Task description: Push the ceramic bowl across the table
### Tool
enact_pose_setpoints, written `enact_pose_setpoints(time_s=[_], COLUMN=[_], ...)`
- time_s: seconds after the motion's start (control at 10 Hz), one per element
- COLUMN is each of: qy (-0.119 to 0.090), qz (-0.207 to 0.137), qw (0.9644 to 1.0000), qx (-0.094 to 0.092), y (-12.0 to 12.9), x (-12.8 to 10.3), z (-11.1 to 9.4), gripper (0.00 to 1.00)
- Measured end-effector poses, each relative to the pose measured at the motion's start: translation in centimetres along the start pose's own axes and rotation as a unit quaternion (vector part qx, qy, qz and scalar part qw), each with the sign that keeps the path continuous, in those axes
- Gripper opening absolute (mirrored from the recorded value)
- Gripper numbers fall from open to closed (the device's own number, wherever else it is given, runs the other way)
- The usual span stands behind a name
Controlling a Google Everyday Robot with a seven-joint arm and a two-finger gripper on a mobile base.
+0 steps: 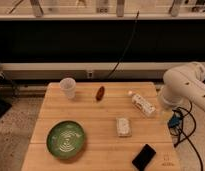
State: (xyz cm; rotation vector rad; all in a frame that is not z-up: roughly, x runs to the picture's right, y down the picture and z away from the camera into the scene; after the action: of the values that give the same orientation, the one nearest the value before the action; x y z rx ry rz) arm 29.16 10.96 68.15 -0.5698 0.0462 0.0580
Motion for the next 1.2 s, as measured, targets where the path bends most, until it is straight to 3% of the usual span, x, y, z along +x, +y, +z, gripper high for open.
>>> enact_pose_setpoints(time_s=[0.4, 0.8, 1.2], qy=[0.001, 0.014, 0.021], qz=[-0.002, -0.032, -0.045], qw=[1.0, 0.9994, 0.9988], qx=[-0.001, -0.003, -0.004], y=[0.1, 1.1, 1.5], x=[-0.2, -4.9, -5.7], z=[0.1, 0.8, 1.1], gripper=[0.8, 0.8, 0.8])
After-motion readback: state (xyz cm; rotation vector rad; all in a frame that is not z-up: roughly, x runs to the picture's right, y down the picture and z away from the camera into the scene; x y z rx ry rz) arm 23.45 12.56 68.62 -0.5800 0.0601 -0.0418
